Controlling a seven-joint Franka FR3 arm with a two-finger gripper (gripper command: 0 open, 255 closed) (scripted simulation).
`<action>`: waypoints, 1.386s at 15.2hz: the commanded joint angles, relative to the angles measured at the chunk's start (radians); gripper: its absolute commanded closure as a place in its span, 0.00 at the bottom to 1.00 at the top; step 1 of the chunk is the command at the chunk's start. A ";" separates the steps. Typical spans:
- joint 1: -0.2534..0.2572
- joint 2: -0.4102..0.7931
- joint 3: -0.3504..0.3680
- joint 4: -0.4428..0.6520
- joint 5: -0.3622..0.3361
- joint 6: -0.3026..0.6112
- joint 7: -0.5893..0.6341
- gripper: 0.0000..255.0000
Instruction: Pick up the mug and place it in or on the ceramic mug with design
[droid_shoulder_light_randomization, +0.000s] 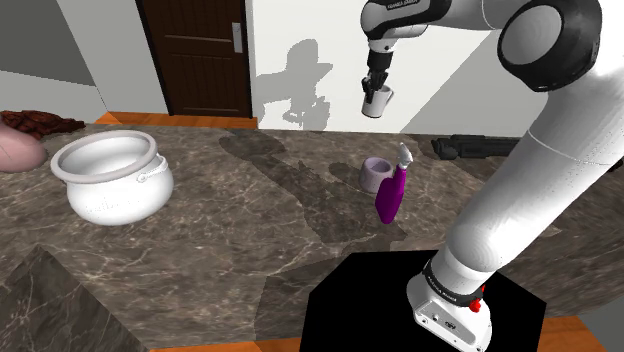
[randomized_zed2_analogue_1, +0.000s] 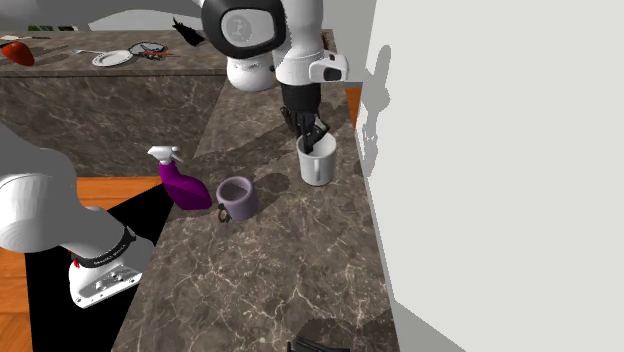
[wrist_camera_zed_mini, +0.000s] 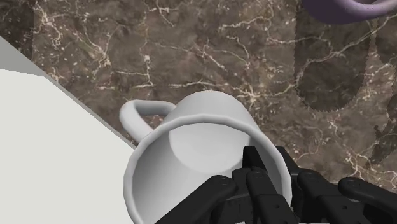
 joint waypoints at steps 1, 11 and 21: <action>0.007 -0.078 0.009 -0.080 -0.026 0.005 0.025 1.00; 0.012 -0.485 0.102 -0.432 -0.109 -0.053 0.164 1.00; 0.006 -0.711 0.163 -0.632 -0.111 -0.087 0.228 1.00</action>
